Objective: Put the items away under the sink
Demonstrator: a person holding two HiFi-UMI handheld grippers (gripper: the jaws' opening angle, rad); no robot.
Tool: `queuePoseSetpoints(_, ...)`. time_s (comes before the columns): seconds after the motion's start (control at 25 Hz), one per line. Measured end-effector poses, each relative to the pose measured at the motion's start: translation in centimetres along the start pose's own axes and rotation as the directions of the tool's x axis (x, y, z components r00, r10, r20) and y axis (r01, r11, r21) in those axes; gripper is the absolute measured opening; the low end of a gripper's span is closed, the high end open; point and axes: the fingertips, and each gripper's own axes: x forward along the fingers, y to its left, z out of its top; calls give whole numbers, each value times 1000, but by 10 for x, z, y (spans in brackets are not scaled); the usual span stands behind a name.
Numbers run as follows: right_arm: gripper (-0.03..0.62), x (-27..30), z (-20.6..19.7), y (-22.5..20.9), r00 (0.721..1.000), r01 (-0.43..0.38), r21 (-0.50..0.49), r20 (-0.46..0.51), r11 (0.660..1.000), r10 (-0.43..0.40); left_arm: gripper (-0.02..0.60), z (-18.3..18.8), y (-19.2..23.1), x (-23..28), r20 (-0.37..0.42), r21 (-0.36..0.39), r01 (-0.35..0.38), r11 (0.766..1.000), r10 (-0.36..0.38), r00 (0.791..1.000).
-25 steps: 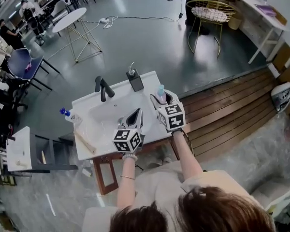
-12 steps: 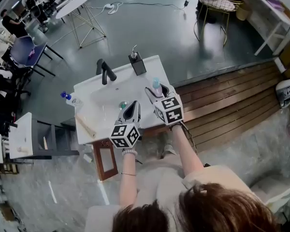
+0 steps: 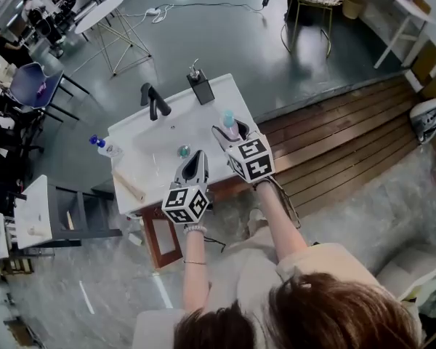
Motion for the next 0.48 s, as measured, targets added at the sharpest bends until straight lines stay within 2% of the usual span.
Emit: queuePoseSetpoints(0.48,199,-67,-15,59,1000,12,-15,7,1000,-12,0,-21,-23,-80,29,-23,45,999,-44,999)
